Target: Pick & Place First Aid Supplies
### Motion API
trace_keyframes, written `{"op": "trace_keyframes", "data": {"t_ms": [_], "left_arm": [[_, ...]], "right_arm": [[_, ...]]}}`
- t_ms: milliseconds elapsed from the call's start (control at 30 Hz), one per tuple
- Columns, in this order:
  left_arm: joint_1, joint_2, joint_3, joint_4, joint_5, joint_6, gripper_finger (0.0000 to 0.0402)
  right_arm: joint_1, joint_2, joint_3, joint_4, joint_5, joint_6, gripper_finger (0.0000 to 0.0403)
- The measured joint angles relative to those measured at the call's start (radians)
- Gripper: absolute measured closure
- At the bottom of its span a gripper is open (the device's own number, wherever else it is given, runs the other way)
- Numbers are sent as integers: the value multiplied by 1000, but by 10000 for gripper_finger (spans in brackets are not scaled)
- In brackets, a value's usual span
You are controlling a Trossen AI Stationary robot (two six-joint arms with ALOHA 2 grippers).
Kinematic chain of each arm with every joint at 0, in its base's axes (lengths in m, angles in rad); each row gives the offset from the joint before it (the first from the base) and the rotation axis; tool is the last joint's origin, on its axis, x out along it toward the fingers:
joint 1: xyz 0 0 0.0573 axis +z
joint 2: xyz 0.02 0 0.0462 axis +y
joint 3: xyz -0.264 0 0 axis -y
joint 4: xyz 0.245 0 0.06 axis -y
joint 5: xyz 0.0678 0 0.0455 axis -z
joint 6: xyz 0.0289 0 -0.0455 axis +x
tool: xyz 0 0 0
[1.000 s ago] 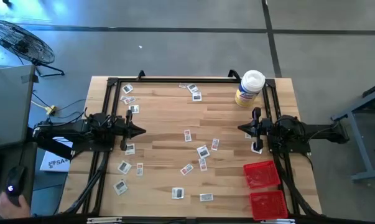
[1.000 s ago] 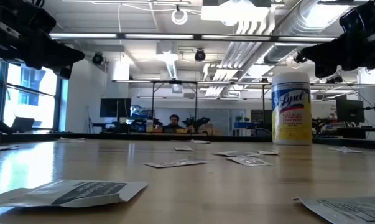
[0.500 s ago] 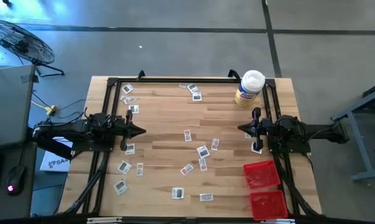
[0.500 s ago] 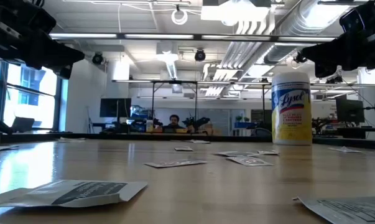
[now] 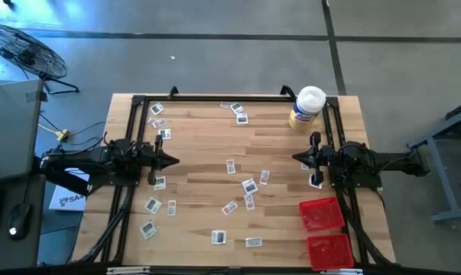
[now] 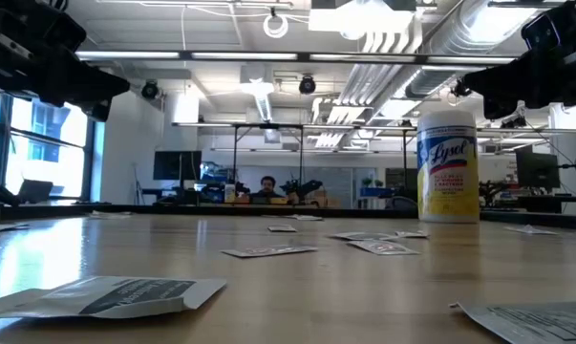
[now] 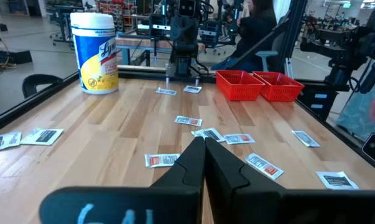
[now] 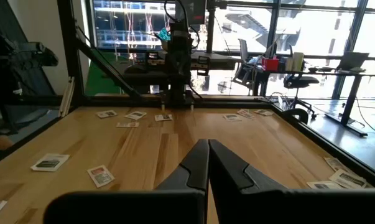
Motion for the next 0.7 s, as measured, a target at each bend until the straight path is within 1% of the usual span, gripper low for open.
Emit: {"op": "trace_keyframes", "data": {"t_ms": [333, 400, 533, 567, 667, 700], "left_arm": [[0, 0, 0, 0, 0, 0, 400], [0, 0, 0, 0, 0, 0, 400], [0, 0, 0, 0, 0, 0, 400], [0, 0, 0, 0, 0, 0, 400], [0, 0, 0, 0, 0, 0, 400], [0, 0, 0, 0, 0, 0, 400]], "right_arm": [[0, 0, 0, 0, 0, -1, 402], [0, 0, 0, 2, 4, -29, 402], [0, 0, 0, 75, 104, -90, 402], [0, 0, 0, 95, 118, -76, 402], [0, 0, 0, 152, 120, 78, 402], [0, 0, 0, 173, 121, 102, 402]]}}
